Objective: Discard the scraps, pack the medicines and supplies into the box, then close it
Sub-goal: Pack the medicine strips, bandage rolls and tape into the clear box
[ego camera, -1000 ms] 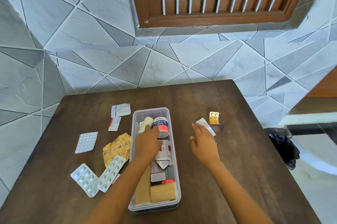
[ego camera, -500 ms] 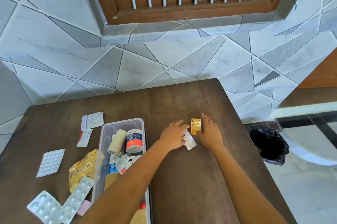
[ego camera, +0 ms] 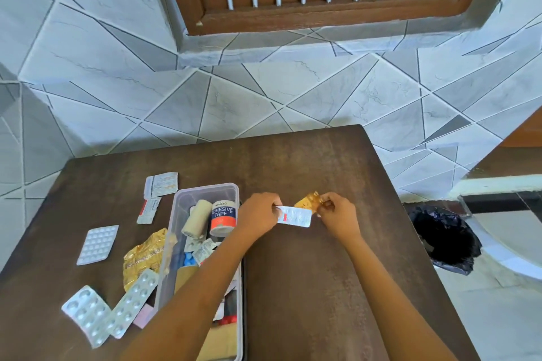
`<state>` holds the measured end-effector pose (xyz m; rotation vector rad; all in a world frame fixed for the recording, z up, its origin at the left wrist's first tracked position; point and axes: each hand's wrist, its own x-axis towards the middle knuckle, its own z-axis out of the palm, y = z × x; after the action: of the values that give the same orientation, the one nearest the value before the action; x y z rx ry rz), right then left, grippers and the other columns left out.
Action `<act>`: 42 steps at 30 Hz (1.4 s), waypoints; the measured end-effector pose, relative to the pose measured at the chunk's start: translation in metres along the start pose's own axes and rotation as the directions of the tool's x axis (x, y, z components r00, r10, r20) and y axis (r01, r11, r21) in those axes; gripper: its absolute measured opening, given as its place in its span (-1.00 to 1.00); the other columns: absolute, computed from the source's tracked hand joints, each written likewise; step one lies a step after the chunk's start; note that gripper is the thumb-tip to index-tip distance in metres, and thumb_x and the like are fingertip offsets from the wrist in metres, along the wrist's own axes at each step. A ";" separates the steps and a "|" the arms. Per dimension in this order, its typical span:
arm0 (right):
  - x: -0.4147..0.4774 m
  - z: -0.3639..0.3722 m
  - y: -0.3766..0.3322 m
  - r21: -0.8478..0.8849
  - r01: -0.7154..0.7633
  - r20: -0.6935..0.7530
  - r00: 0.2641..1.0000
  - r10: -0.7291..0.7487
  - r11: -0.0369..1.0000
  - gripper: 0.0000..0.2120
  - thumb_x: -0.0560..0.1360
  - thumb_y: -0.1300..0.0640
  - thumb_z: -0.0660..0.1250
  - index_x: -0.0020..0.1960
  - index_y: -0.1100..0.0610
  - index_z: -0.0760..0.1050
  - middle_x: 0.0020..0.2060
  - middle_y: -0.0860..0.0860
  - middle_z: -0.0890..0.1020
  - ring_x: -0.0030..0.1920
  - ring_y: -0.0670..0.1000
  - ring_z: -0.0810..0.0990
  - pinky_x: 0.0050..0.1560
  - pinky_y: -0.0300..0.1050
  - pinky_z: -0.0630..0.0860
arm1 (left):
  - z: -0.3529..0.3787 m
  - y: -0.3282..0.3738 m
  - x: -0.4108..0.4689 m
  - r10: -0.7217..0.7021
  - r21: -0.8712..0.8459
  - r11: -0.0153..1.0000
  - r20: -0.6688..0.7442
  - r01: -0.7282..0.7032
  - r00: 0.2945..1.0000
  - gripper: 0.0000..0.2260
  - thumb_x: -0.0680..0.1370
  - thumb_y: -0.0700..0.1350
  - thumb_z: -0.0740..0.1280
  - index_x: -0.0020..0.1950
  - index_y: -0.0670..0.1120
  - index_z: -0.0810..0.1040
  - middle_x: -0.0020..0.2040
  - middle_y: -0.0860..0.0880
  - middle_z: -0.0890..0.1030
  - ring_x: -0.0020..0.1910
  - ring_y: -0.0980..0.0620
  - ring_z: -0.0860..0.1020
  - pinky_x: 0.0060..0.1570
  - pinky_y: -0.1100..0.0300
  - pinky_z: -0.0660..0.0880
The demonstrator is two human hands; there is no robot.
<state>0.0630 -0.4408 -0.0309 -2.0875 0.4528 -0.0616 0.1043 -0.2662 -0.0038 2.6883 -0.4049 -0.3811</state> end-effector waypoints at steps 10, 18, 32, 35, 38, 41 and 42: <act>-0.081 0.061 -0.081 0.118 0.140 0.189 0.969 -0.160 0.983 -0.91 0.44 0.34 0.31 -0.16 0.25 0.59 -0.41 0.13 0.60 -0.42 -0.12 0.55 -0.33 -0.25 0.48 | -0.081 -0.100 -0.118 -0.354 -0.405 0.868 -0.095 0.289 0.930 -0.76 0.50 -0.25 0.34 0.17 -0.16 0.52 0.19 -0.19 0.59 -0.03 -0.02 0.56 -0.30 0.29 0.51; -0.138 0.120 -0.106 -0.598 0.441 0.392 0.889 -0.236 0.670 -0.69 0.46 0.19 0.22 0.20 0.12 0.41 0.09 0.15 0.61 0.10 0.17 0.56 0.03 -0.02 0.49 | -0.054 -0.121 -0.165 -0.325 -0.338 0.893 -0.032 0.296 0.945 -0.70 0.46 -0.30 0.30 0.18 -0.13 0.51 0.16 -0.19 0.59 0.10 -0.17 0.57 -0.10 0.12 0.49; -0.157 0.127 -0.088 -0.834 0.455 0.313 0.855 -0.413 0.311 -0.75 0.02 0.05 0.61 -0.34 0.04 0.64 -0.08 0.11 0.70 0.00 0.14 0.65 -0.02 0.04 0.55 | -0.022 -0.116 -0.174 -0.130 -0.012 0.991 0.150 0.133 0.980 -0.66 0.48 -0.22 0.27 0.25 -0.09 0.55 0.18 -0.15 0.61 0.17 -0.14 0.54 0.13 0.11 0.50; -0.156 0.124 -0.092 -0.834 0.452 0.355 0.879 -0.319 0.316 -0.86 0.18 0.00 0.55 -0.37 0.05 0.67 0.10 0.16 0.66 0.21 0.19 0.57 0.17 0.19 0.50 | -0.025 -0.117 -0.176 -0.084 -0.037 0.995 0.162 0.091 0.983 -0.68 0.49 -0.20 0.27 0.23 -0.07 0.58 0.15 -0.14 0.62 0.13 -0.11 0.56 0.12 0.10 0.52; -0.152 0.125 -0.092 -0.797 0.478 0.386 0.873 -0.298 0.369 -0.72 0.52 0.05 0.23 0.15 0.10 0.56 0.43 0.17 0.33 0.49 0.19 0.17 0.47 0.18 0.09 | -0.041 -0.128 -0.180 -0.142 -0.233 0.962 0.029 0.145 0.989 -0.73 0.51 -0.20 0.29 0.20 -0.10 0.58 0.13 -0.13 0.62 0.05 -0.09 0.59 0.07 0.12 0.52; -0.154 0.130 -0.110 -0.716 0.515 0.374 0.853 -0.364 0.471 -0.64 0.55 0.07 0.19 0.32 0.10 0.39 0.42 0.10 0.34 0.46 0.13 0.21 0.48 0.07 0.12 | -0.063 -0.156 -0.186 -0.254 -0.340 0.920 -0.135 0.196 0.958 -0.80 0.52 -0.19 0.30 0.11 -0.13 0.60 0.05 -0.13 0.65 -0.24 -0.01 0.59 -0.04 0.13 0.54; -0.155 0.134 -0.119 -0.671 0.536 0.376 0.841 -0.388 0.512 -0.62 0.55 0.07 0.18 0.35 0.09 0.35 0.40 0.07 0.37 0.43 0.10 0.27 0.46 0.04 0.17 | -0.067 -0.169 -0.187 -0.296 -0.322 0.918 -0.170 0.231 0.940 -0.82 0.51 -0.18 0.31 0.09 -0.11 0.61 0.05 -0.11 0.66 -0.26 0.01 0.57 -0.05 0.13 0.53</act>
<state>-0.0162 -0.2224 0.0179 -2.9846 -0.3025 0.0097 -0.0090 -0.0327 0.0237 2.4526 0.0806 -0.2006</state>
